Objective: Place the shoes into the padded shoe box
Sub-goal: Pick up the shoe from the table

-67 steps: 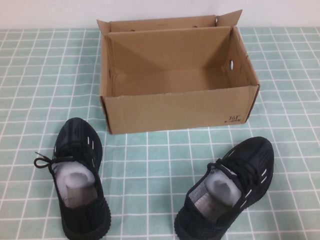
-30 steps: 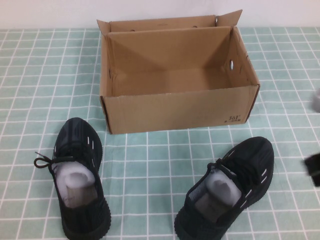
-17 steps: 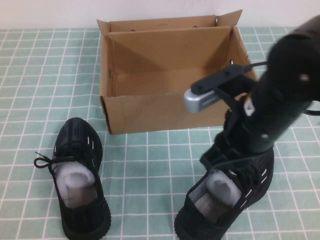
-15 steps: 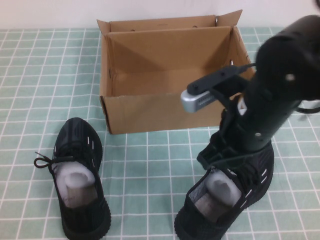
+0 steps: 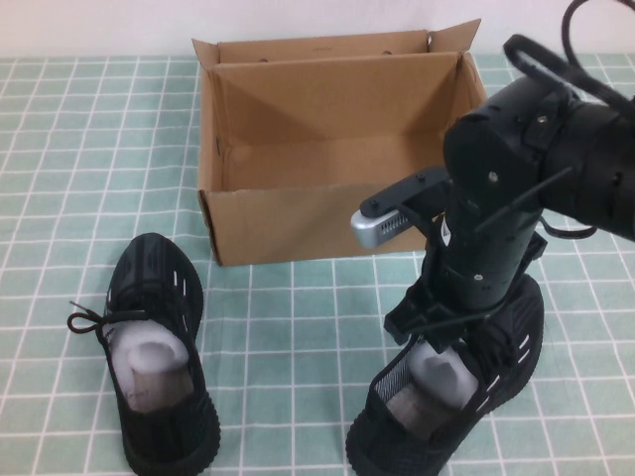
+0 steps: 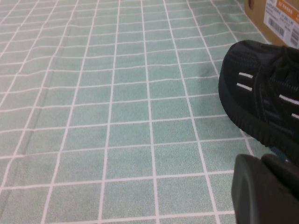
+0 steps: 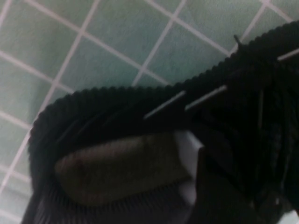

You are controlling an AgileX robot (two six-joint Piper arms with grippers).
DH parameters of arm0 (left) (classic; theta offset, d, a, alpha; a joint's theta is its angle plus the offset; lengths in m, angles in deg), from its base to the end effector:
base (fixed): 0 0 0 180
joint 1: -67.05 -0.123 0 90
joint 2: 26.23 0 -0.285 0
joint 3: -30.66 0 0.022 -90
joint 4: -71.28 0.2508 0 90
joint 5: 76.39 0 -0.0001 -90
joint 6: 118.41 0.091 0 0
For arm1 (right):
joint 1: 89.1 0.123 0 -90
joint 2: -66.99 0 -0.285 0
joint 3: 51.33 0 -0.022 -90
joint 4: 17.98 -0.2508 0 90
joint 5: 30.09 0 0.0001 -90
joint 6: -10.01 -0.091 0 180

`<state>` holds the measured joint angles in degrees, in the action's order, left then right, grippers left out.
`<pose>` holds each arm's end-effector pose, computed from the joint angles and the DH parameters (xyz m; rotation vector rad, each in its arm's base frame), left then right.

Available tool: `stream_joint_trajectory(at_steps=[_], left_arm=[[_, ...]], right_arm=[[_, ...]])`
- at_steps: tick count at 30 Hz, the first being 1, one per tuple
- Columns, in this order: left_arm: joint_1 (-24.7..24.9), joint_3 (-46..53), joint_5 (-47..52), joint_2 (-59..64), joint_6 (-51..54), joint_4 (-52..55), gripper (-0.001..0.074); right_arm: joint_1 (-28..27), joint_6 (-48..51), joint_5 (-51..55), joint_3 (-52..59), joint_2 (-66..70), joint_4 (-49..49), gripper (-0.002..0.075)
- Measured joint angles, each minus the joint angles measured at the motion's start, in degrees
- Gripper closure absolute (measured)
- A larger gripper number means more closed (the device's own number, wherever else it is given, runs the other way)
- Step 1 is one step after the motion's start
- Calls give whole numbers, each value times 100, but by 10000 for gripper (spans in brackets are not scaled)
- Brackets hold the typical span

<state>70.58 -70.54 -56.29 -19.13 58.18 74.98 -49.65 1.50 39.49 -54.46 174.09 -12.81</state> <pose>0.0532 -0.0013 0.1730 0.0426 1.8489 -0.0217 0.2695 0.2118 0.2661 -0.8397 2.8836 -0.0498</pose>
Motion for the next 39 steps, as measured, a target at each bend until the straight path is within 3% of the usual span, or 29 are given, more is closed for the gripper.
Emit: stream_joint_trajectory(at_steps=[11,18,23,34,39], left_arm=[[0,0,0,0,0,0,739],[0,0,0,0,0,0,739],[0,0,0,0,0,0,739],[0,0,0,0,0,0,739],[0,0,0,0,0,0,739]], right_arm=[[-68,0,-137,0,196,-16,443],[-68,0,-65,0,196,-88,613],[-68,0,-52,-4,196,-88,694],[127,-469,83,-60,-652,77,706],[139,-566,196,-670,-969,77,707]])
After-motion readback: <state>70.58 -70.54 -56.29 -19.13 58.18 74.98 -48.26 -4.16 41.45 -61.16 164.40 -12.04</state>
